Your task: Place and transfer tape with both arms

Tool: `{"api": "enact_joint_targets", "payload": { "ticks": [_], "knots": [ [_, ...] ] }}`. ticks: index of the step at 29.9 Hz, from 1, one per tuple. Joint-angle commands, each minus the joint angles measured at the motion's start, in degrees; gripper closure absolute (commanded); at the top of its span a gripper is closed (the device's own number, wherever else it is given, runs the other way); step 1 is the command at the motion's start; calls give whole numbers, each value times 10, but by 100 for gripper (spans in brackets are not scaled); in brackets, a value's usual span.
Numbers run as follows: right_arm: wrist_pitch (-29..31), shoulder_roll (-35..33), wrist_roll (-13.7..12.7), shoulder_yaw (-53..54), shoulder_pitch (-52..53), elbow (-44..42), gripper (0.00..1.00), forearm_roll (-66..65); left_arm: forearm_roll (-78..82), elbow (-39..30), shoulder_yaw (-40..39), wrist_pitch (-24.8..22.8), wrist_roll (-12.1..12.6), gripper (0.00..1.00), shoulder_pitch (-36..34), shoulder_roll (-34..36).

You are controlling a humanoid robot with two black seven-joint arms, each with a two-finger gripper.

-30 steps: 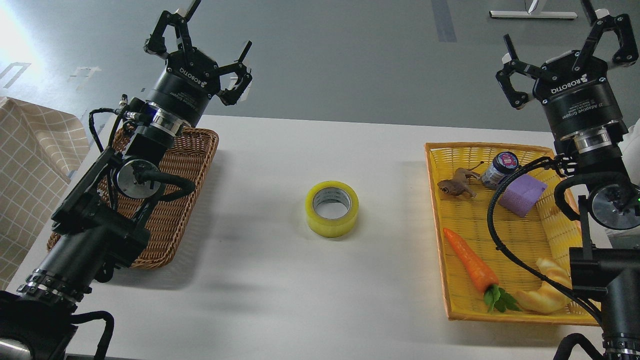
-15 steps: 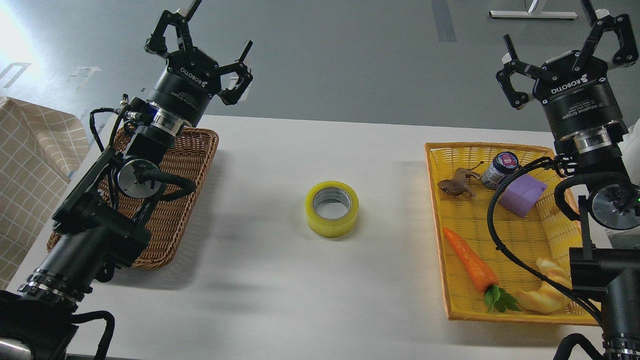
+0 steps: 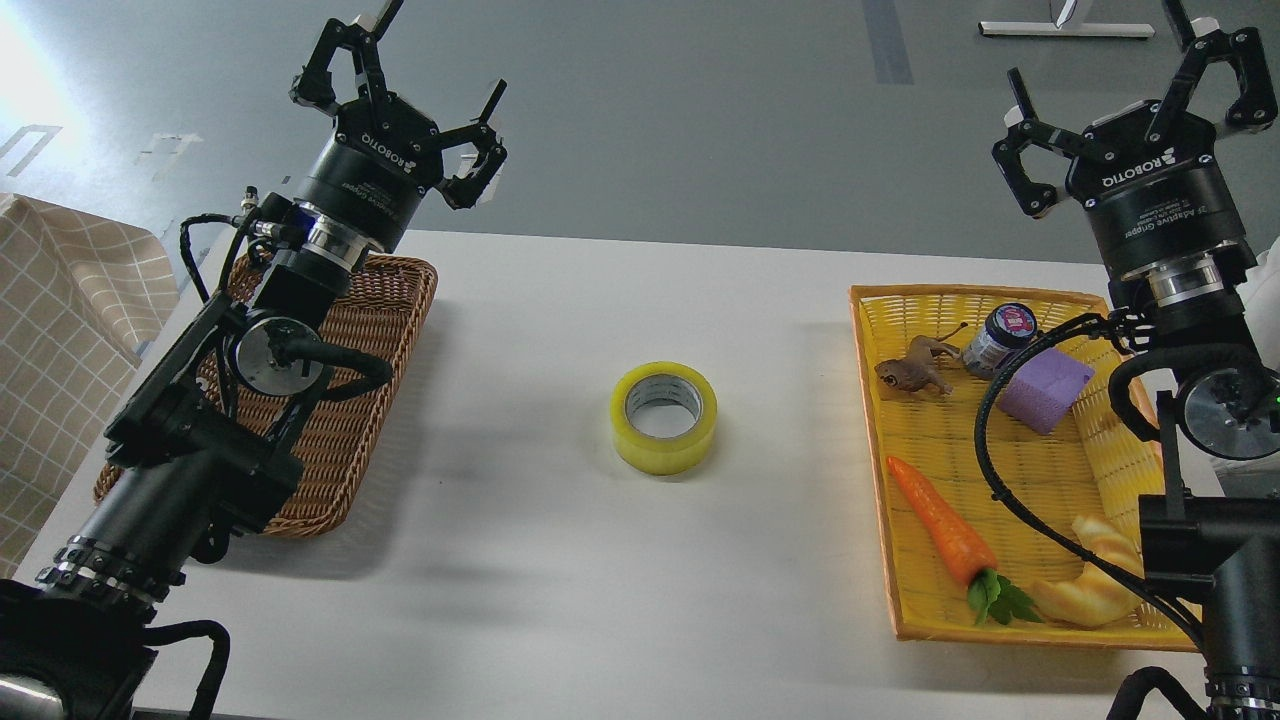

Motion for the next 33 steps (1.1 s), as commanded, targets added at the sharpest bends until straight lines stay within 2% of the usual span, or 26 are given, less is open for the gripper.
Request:
{"api": "enact_joint_targets", "payload": {
  "ticks": [1, 7, 17, 21, 26, 33],
  "knots": [
    [0, 0, 0, 0, -1, 0, 0, 0, -1, 0, 0, 0, 1, 2, 1, 1],
    [0, 1, 0, 0, -1, 2, 0, 0, -1, 0, 5, 0, 0, 2, -3, 4],
    [0, 1, 1, -6, 0, 3, 0, 0, 17, -2, 18, 0, 17, 2, -7, 47],
    [0, 1, 0, -18, 0, 4, 0, 0, 79, -35, 46, 0, 27, 2, -19, 87],
    [0, 1, 0, -20, 0, 4, 0, 0, 226, -115, 49, 0, 27, 2, -20, 117],
    [0, 0, 0, -21, -6, 4, 0, 0, 345, -164, 49, 0, 26, 2, -34, 131]
  ]
}}
